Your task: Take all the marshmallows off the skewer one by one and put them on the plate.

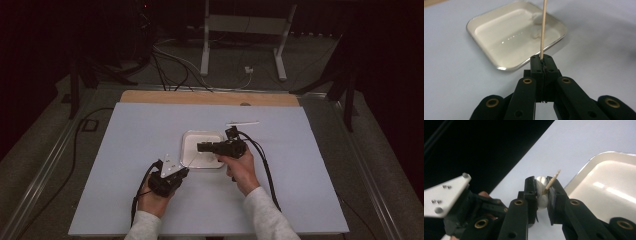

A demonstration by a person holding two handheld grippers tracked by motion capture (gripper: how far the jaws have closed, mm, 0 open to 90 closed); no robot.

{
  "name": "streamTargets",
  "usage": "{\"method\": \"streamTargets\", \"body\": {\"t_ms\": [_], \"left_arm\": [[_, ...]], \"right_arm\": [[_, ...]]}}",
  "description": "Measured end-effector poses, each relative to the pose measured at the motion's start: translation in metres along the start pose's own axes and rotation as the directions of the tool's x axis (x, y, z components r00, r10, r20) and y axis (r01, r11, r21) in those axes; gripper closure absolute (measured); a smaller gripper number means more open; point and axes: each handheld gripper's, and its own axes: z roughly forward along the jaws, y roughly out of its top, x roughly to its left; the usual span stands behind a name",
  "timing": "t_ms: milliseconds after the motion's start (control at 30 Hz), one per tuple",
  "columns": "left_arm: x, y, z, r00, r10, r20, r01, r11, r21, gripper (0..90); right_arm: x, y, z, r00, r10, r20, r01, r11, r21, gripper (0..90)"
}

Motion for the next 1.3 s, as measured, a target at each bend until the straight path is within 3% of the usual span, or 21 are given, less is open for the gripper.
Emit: {"method": "streamTargets", "body": {"t_ms": [100,300,433,533,1300], "left_arm": [[-0.003,0.001,0.002,0.9999,0.01,-0.004,-0.01,0.9999,0.001,90.0],[-0.001,-0.001,0.001,0.9998,0.017,-0.01,-0.017,0.9998,-0.001,90.0],[-0.002,-0.002,0.002,0.9984,0.048,-0.029,-0.047,0.9986,0.025,90.0],[0.0,-0.001,0.0,0.9993,0.033,-0.016,-0.033,0.9994,0.012,90.0],[0.001,-0.003,-0.002,0.9977,0.062,-0.027,-0.062,0.9981,0.007,90.0]], "right_arm": [[0.0,0.002,-0.004,0.9998,-0.013,0.012,0.013,1.0,0.002,79.4],[-0.003,0.002,-0.003,0.9999,0.012,0.005,-0.012,1.0,-0.004,79.4],[-0.006,0.003,-0.005,0.9994,0.036,0.005,-0.036,0.999,-0.014,79.6],[-0.009,0.006,-0.011,0.9986,0.053,0.006,-0.053,0.998,-0.039,79.5],[-0.015,0.012,-0.023,0.9968,0.077,0.018,-0.075,0.992,-0.098,80.8]]}}
